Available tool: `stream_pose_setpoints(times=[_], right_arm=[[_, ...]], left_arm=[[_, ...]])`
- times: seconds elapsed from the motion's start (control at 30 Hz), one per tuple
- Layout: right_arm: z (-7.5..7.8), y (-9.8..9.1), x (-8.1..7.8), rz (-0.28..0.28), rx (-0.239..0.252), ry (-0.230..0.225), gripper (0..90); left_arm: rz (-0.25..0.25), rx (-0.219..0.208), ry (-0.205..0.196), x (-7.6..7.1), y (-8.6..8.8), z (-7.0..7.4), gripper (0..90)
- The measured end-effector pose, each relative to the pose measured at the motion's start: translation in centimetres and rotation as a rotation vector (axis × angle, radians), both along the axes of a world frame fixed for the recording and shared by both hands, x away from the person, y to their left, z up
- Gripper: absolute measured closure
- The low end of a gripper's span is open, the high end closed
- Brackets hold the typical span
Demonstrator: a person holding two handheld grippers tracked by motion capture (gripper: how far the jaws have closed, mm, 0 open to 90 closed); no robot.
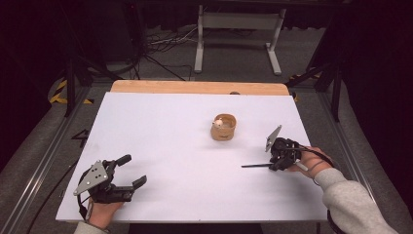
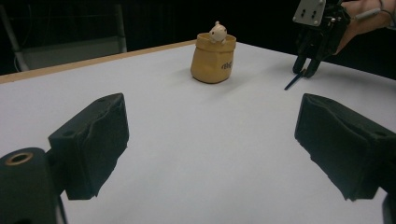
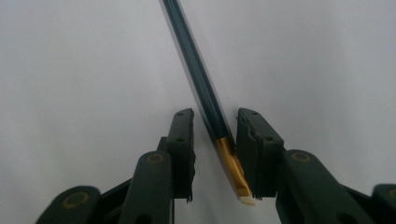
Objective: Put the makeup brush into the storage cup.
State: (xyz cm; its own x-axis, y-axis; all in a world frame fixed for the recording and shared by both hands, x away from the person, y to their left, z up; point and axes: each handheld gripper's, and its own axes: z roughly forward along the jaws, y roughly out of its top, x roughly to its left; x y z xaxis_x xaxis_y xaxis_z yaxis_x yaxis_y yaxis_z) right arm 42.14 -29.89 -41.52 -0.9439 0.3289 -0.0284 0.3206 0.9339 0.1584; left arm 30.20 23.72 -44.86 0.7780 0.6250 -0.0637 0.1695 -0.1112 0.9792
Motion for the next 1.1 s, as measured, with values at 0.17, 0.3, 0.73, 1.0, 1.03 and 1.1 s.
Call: stream_pose_setpoints(times=[0.17,0.3,0.73,1.0,1.03,1.1], right_arm=[[0.0,0.0,0.1,0.005,0.004,0.01,71.4],[0.0,-0.3,0.4,-0.003,0.019,0.023,77.1],[0.1,0.1,0.6,0.028,-0.009,0.036,83.1],[1.0,0.9,0.4,0.05,-0.015,0.008,83.4],[1.2,1.0,0.4,0.056,-0.014,0.005,83.4],[1.6,1.3,0.3,0.068,-0.017,-0.002,83.4]], left_arm=[[0.001,0.004,0.001,0.0,0.0,0.0,10.3],[-0.001,0.003,-0.005,0.0,-0.1,0.0,10.3],[-0.006,0.01,-0.009,-0.1,-0.5,-0.2,10.3],[-0.047,0.011,0.028,-0.1,-0.8,0.1,12.1],[-0.052,0.011,0.03,0.0,-0.8,0.1,13.3],[-0.058,0.009,0.057,0.1,-0.8,0.1,14.4]])
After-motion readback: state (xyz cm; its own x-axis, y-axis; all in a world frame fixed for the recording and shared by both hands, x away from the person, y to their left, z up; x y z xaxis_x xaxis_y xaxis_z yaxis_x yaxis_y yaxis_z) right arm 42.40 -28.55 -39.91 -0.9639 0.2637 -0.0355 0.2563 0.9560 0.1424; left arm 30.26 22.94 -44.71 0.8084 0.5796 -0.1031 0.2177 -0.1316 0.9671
